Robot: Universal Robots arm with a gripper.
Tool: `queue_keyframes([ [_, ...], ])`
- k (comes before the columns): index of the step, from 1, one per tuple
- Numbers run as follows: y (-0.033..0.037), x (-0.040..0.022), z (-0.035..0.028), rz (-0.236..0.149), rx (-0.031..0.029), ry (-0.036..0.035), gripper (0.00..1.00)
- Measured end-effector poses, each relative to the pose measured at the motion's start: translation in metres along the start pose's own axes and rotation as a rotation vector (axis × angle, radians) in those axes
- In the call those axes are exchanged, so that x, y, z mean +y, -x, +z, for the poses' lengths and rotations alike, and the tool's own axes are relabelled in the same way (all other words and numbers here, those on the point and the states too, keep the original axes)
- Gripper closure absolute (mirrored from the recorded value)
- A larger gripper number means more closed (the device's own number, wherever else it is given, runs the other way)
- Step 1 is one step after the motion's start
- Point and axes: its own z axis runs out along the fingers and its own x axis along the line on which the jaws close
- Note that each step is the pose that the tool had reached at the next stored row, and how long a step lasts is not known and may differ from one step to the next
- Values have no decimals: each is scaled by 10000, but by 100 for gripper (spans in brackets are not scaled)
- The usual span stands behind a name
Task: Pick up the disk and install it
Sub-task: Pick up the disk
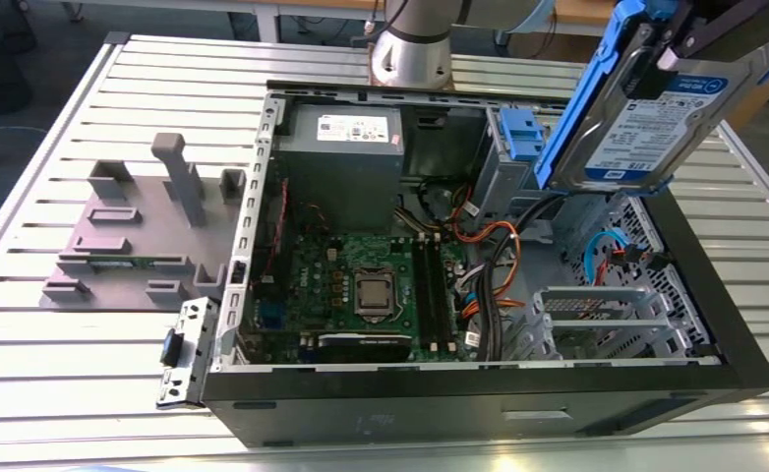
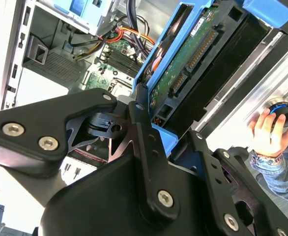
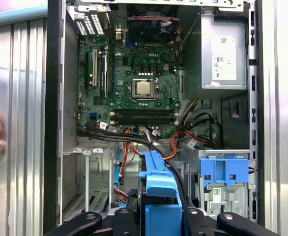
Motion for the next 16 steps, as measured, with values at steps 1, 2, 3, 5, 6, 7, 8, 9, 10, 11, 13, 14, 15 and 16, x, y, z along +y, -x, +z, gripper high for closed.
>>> queue_keyframes([
  [1, -2, 0, 0, 0, 0, 0, 63],
  [2, -4, 0, 0, 0, 0, 0, 63],
  [3, -6, 0, 0, 0, 0, 0, 63],
  [5, -10, 0, 0, 0, 0, 0, 63],
  [6, -12, 0, 0, 0, 1, 0, 63],
  [7, -14, 0, 0, 0, -1, 0, 63],
  [8, -15, 0, 0, 0, 0, 0, 63],
  [9, -17, 0, 0, 0, 0, 0, 63],
  [10, -19, 0, 0, 0, 1, 0, 63],
  [11, -21, 0, 0, 0, 0, 0, 63],
  [13, -25, 0, 0, 0, -1, 0, 63],
  [14, -27, 0, 0, 0, 0, 0, 63],
  [15, -29, 0, 0, 0, 0, 0, 63],
  [16, -31, -1, 0, 0, 0, 0, 63],
])
